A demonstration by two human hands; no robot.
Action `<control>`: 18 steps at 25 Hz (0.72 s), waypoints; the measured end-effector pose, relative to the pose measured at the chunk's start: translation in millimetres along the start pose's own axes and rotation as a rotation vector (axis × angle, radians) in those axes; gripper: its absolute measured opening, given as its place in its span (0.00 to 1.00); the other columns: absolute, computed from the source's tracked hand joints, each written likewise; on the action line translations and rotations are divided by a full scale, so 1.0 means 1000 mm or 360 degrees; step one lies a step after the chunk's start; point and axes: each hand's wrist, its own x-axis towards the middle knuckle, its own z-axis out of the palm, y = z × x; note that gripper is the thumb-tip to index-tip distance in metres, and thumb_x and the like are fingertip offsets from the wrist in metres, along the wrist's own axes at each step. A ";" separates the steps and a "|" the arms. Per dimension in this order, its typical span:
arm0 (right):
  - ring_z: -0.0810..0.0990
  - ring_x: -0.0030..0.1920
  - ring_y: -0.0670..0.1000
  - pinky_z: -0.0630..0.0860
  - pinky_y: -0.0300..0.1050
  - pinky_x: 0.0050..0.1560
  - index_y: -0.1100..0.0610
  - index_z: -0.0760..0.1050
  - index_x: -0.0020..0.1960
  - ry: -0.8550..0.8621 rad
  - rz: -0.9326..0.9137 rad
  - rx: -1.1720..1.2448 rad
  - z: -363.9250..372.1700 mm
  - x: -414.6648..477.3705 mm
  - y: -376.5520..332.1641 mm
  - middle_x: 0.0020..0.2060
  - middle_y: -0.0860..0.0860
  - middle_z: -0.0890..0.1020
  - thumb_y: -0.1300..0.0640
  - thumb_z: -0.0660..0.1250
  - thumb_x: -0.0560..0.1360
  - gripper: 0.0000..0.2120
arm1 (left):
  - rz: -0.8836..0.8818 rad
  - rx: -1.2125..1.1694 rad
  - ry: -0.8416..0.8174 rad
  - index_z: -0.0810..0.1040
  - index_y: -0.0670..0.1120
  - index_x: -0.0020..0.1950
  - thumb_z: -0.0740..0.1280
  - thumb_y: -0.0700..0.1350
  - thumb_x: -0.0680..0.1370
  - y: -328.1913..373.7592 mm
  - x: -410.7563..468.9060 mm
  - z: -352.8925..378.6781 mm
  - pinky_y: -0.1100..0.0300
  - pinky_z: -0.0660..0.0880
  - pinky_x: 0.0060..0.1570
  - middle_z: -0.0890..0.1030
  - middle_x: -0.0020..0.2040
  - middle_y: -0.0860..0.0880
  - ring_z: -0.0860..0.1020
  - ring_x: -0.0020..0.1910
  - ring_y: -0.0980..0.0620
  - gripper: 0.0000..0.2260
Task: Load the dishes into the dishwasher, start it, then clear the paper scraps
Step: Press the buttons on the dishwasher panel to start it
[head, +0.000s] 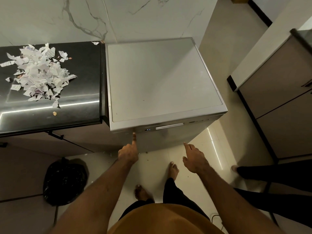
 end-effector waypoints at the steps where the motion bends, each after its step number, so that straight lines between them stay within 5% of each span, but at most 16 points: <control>1: 0.71 0.73 0.59 0.71 0.55 0.72 0.57 0.52 0.84 -0.0014 0.0013 -0.0002 0.002 -0.002 0.001 0.79 0.57 0.65 0.50 0.63 0.83 0.35 | 0.0005 0.0000 0.0010 0.28 0.55 0.81 0.69 0.47 0.79 -0.001 -0.001 0.000 0.46 0.78 0.58 0.79 0.65 0.41 0.80 0.62 0.41 0.50; 9: 0.74 0.70 0.60 0.72 0.57 0.68 0.56 0.48 0.85 0.0049 0.0088 0.0108 -0.004 0.001 0.007 0.75 0.58 0.70 0.50 0.63 0.83 0.37 | 0.0220 -0.0020 0.0017 0.36 0.61 0.82 0.67 0.50 0.79 0.006 -0.015 -0.008 0.45 0.77 0.58 0.79 0.65 0.40 0.80 0.62 0.39 0.44; 18: 0.78 0.65 0.64 0.75 0.59 0.63 0.50 0.35 0.85 0.0141 0.0236 0.0393 -0.048 0.030 0.073 0.69 0.61 0.77 0.52 0.66 0.81 0.46 | 0.0262 -0.0442 0.0032 0.32 0.76 0.74 0.67 0.57 0.76 0.046 -0.027 -0.013 0.43 0.82 0.52 0.82 0.47 0.41 0.84 0.45 0.39 0.45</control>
